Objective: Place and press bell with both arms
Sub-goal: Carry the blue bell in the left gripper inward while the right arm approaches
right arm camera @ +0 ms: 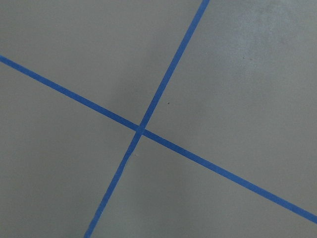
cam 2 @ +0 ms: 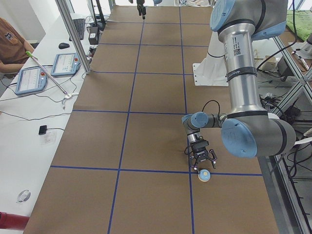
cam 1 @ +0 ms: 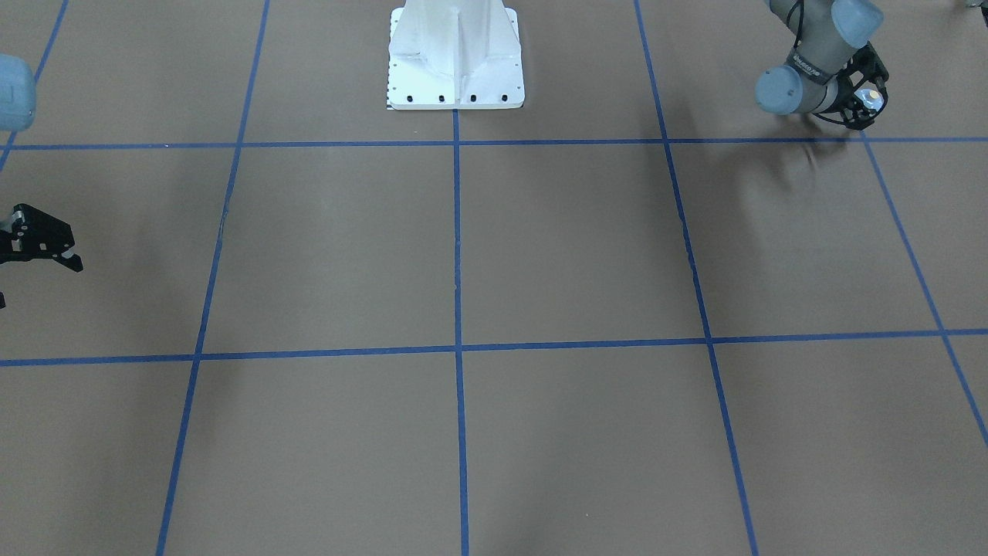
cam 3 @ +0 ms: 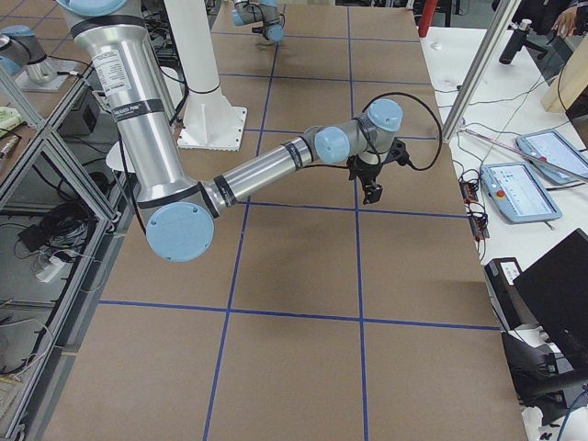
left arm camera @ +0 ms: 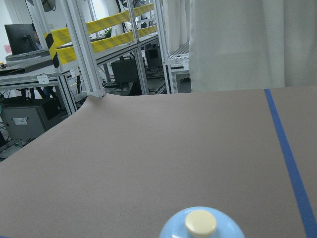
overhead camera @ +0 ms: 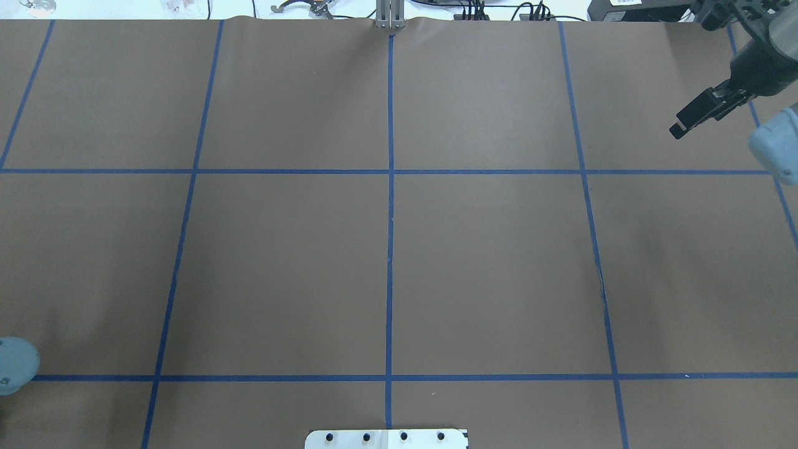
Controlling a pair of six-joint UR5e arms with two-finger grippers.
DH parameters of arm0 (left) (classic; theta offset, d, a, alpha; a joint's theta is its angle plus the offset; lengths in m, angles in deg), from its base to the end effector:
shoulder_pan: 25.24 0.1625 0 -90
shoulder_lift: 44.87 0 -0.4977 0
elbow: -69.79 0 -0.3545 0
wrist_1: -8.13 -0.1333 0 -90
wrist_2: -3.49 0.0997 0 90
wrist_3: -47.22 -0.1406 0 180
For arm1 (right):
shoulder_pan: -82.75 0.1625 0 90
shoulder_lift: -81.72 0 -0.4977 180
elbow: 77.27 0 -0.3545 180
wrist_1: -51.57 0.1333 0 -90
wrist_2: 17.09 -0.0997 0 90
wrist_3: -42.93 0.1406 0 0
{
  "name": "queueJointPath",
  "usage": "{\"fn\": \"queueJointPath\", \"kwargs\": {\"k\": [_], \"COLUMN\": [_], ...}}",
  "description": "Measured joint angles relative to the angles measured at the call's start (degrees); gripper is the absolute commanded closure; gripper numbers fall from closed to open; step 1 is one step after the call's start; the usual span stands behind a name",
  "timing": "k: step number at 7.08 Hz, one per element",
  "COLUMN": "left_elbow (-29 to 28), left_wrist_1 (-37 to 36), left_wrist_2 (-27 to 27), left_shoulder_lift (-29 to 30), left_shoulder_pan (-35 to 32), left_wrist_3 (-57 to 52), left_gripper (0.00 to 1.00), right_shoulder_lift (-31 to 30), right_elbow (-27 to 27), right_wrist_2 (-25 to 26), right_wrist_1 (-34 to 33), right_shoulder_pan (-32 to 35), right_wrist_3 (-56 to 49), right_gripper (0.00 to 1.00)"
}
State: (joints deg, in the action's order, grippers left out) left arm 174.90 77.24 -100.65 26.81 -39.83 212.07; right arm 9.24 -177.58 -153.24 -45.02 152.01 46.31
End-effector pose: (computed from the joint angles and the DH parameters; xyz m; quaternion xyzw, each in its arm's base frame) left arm 0.2004 -0.1544 0.8200 -0.0001 -0.2396 -0.7012 0.6715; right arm -0.1796 -0.5645 0.5263 0.0853 -0.4121 -0.2079 0.8830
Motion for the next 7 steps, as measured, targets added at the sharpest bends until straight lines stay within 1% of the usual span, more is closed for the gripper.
{"fn": "queueJointPath", "kwargs": {"k": [2,3,4,5,6,7], "left_elbow": [-1.36,-2.51,-3.20,-3.46,-3.57,-3.61], "left_wrist_1": [0.69,1.94,2.61,2.89,2.93,2.87], "left_wrist_2": [0.21,0.26,0.32,0.33,0.36,0.38], "left_shoulder_lift": [0.04,0.07,0.11,0.11,0.05,-0.04], "left_shoulder_pan": [0.00,0.01,0.01,0.01,0.01,0.01], "left_wrist_3": [-0.09,-0.14,-0.10,-0.01,0.09,0.22], "left_gripper": [0.00,0.04,0.22,0.41,0.75,1.00], "right_shoulder_lift": [0.00,-0.02,-0.02,-0.01,0.02,0.05], "right_elbow": [-0.05,-0.06,-0.07,-0.06,-0.07,-0.14], "right_wrist_2": [-0.06,-0.08,-0.08,-0.09,-0.11,-0.14], "right_wrist_1": [0.00,0.00,0.00,0.00,0.00,0.00], "right_shoulder_pan": [0.00,0.00,0.00,0.00,0.00,0.01], "right_wrist_3": [0.03,0.05,0.05,0.05,0.05,0.06], "right_gripper": [0.00,0.00,0.00,0.00,0.00,0.00]}}
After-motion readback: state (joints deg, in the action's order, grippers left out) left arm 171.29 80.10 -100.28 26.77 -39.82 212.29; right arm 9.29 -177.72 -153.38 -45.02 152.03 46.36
